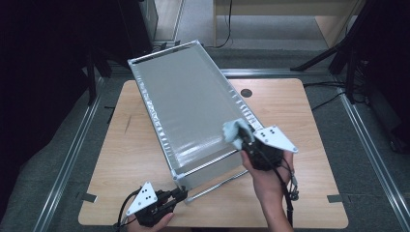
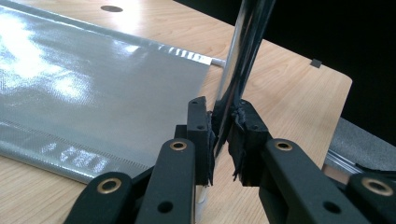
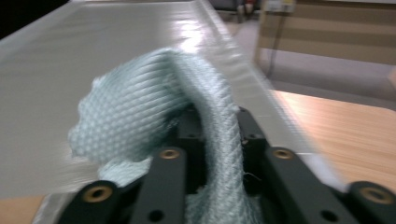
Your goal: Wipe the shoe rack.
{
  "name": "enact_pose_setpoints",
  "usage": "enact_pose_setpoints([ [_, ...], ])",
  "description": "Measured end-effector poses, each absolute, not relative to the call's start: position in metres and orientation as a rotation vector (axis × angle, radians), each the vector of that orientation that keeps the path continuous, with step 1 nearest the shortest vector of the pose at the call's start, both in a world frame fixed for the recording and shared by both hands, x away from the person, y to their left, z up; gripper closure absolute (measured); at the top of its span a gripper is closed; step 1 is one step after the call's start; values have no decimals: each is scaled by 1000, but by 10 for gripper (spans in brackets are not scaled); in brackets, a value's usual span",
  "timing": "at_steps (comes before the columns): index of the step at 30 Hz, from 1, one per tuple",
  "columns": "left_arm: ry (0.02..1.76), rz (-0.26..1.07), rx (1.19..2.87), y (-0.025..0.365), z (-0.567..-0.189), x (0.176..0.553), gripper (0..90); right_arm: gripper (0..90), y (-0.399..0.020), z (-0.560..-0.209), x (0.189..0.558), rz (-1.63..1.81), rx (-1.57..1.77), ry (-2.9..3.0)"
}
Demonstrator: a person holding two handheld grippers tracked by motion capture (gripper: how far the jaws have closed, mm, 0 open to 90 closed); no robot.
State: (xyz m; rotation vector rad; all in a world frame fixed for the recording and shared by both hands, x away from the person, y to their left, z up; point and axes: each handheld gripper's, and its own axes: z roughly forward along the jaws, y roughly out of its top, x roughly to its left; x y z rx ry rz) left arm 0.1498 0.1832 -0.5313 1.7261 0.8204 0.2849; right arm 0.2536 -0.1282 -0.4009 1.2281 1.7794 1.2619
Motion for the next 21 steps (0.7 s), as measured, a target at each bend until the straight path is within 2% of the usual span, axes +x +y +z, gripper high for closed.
enact_pose_setpoints([
  [5,832,276,1720,184,-532,150,789,803,-125,-401,256,1261,1237,1792],
  [11,841,287,1715,183,-532,149,790,803,-83,-403,241,1313,1143,1925],
  [17,843,283,1711,183,-533,149,790,801,-26,-403,208,1341,940,2084],
  [21,853,268,1700,185,-533,150,785,801,-20,-405,208,1376,931,2086],
])
